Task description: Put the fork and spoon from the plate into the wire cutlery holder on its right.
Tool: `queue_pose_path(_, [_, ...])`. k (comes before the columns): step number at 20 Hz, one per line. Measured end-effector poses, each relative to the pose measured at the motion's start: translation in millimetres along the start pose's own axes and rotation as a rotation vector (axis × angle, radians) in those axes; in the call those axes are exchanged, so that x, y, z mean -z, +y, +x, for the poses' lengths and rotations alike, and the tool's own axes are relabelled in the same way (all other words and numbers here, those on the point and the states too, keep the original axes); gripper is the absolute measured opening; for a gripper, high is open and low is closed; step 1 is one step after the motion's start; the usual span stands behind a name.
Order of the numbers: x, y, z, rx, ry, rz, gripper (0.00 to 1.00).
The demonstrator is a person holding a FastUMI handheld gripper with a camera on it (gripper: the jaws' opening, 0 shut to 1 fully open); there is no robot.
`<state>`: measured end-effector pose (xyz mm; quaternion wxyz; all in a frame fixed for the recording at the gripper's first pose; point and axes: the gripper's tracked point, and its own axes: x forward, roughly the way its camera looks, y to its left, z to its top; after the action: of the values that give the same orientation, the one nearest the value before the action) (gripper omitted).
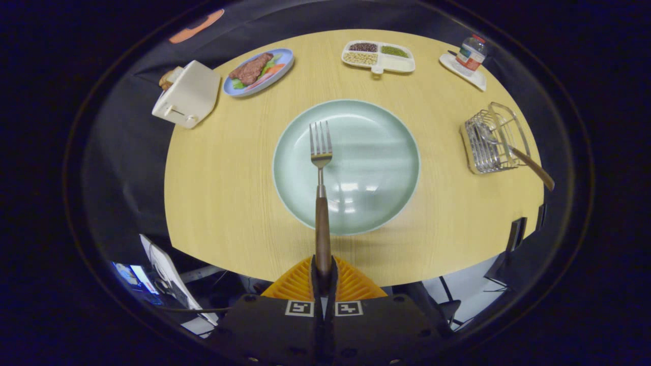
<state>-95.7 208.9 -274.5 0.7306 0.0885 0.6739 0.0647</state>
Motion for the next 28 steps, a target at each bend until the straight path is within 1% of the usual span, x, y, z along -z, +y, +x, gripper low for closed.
queue_pose_path(3, [-3.2,-7.3,-29.9,-0.042,-0.008,0.004,0.00])
queue_pose_path(7, [-14.4,-40.1,-74.6,-0.063,-0.041,0.035,0.00])
queue_pose_path(11, [-38.0,-93.2,-108.4,-0.033,-0.086,0.089,0.00])
queue_pose_path(14, [-41.8,-132.2,-125.3,0.001,-0.096,0.128,0.00])
queue_pose_path(17, [-36.3,-161.8,-131.4,0.024,-0.060,0.170,0.00])
queue_pose_path(21, [-27.9,-187.2,-131.8,0.024,-0.010,0.207,0.00])
queue_pose_path(25, [-22.4,-198.7,-122.4,0.013,0.064,0.248,0.00])
queue_pose_path(28, [-20.7,-199.8,-114.9,0.006,0.098,0.245,0.00])
